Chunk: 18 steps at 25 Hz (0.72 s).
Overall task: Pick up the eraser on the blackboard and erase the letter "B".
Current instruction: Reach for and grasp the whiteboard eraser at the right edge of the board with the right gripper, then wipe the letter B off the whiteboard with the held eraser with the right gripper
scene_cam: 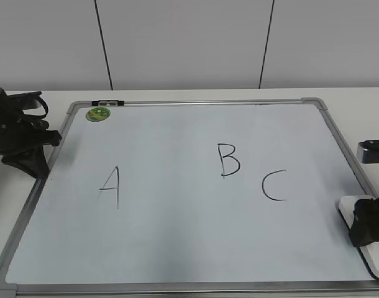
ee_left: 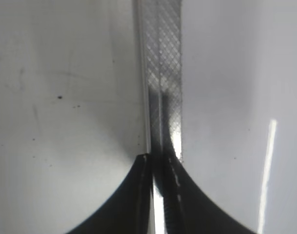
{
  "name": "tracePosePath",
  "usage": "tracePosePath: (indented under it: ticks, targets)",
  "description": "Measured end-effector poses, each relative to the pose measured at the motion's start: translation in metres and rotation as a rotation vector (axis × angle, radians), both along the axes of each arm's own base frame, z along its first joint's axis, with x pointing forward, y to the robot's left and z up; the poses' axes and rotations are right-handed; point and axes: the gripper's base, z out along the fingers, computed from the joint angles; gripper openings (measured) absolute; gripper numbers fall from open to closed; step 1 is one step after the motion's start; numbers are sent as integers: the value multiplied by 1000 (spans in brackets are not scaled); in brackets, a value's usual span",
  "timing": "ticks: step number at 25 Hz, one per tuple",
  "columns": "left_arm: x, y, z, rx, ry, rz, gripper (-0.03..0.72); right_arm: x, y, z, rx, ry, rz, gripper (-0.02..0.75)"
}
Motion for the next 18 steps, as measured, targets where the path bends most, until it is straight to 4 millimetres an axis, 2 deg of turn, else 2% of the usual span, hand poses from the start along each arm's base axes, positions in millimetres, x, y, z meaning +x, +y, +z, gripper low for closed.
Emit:
tracePosePath:
  ticks: [7, 18]
  targets:
    - [0, 0, 0, 0, 0, 0, 31, 5, 0, 5, 7, 12, 4, 542]
    - [0, 0, 0, 0, 0, 0, 31, 12, 5, 24, 60, 103, 9, 540]
